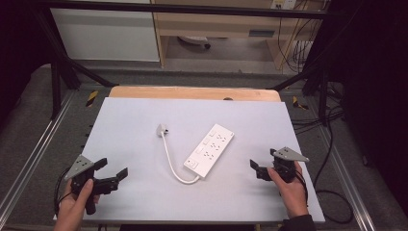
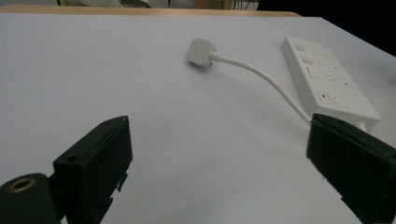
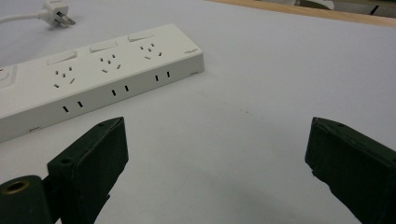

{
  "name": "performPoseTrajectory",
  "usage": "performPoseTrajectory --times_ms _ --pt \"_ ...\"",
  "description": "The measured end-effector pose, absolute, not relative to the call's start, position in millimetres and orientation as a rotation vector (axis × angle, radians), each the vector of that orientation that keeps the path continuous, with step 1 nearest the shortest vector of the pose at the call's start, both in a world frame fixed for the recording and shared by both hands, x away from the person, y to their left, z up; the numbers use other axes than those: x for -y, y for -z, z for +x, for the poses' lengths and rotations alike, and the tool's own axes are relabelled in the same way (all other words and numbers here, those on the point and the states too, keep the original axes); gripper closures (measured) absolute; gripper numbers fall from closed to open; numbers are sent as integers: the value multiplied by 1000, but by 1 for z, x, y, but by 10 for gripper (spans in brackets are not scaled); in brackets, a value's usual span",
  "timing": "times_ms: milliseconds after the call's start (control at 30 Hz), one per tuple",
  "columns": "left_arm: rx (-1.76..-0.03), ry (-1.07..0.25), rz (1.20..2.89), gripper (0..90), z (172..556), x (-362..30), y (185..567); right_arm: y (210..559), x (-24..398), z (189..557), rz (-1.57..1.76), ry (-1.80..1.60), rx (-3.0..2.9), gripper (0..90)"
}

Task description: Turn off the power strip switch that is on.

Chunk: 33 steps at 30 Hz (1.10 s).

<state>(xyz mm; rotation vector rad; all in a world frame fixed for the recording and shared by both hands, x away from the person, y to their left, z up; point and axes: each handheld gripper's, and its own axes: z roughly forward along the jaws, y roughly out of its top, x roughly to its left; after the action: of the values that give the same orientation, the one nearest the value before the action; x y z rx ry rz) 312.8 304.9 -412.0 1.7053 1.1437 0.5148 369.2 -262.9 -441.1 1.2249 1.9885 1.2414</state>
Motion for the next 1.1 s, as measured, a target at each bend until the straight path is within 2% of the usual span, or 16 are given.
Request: performPoseTrajectory --times_ms 733,967,1100 --pt "-1142 -508 1746 68 314 -301 415 431 259 365 1202 -1270 -1972 36" --pt "-1155 -433 1805 63 314 -298 417 428 254 364 1195 -1263 -1999 47" --pt "-1147 -436 1826 63 314 -296 417 426 251 365 1202 -1225 -2046 50"
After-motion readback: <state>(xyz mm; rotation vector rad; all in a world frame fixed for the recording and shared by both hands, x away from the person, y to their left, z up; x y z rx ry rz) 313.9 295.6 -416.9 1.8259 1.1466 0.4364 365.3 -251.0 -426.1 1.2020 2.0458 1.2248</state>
